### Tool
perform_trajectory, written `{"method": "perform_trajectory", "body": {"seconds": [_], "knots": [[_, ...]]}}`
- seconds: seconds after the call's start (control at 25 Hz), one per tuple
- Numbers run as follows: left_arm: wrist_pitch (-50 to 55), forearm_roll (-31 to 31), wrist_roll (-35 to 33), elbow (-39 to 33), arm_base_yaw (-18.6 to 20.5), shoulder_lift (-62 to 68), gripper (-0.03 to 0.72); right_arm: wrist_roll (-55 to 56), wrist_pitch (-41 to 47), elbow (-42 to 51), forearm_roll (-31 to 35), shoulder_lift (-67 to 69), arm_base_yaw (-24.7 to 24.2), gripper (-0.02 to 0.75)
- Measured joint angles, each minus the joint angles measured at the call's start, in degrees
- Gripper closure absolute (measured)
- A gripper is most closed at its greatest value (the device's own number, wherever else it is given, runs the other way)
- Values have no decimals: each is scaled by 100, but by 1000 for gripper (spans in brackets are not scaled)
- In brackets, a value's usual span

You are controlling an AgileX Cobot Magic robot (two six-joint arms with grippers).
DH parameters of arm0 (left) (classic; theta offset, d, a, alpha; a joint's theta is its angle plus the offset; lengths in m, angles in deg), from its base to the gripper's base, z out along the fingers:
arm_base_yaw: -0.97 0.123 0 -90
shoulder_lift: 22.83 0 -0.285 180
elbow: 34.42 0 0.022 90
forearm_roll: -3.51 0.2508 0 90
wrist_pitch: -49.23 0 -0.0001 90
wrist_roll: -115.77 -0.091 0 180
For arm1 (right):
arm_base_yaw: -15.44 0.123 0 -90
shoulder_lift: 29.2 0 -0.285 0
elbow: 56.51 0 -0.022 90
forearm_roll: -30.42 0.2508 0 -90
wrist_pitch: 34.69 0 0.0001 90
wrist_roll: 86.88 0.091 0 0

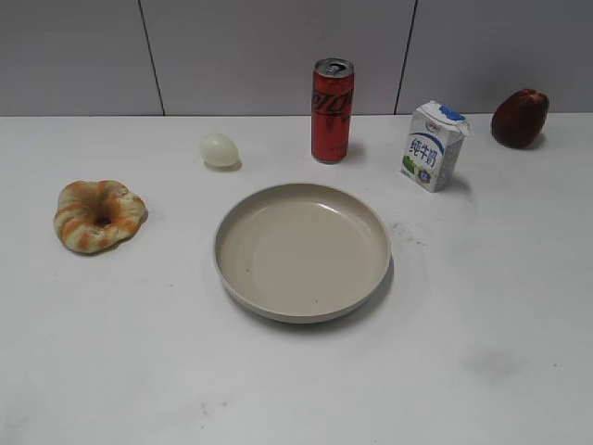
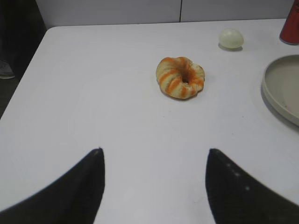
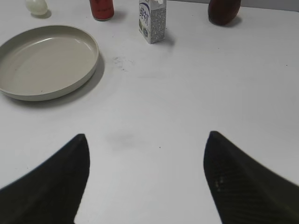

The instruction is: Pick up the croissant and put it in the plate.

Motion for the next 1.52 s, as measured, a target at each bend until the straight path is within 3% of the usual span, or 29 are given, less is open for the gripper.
{"method": "perform_trajectory", "body": {"seconds": [0.6, 1.08, 1.32, 1.52], "knots": [[-169, 240, 0, 84, 0, 356, 174, 0, 0, 0, 0, 0, 0, 166], [-1195, 35, -214, 790, 0, 3554, 172, 0, 0, 0, 0, 0, 0, 166], [-1282, -923, -1332, 1489, 0, 5285, 34, 0, 0, 0, 0, 0, 0, 166], [-1201, -1080, -1501, 2370, 0, 6933, 30, 0, 0, 0, 0, 0, 0, 166]]}}
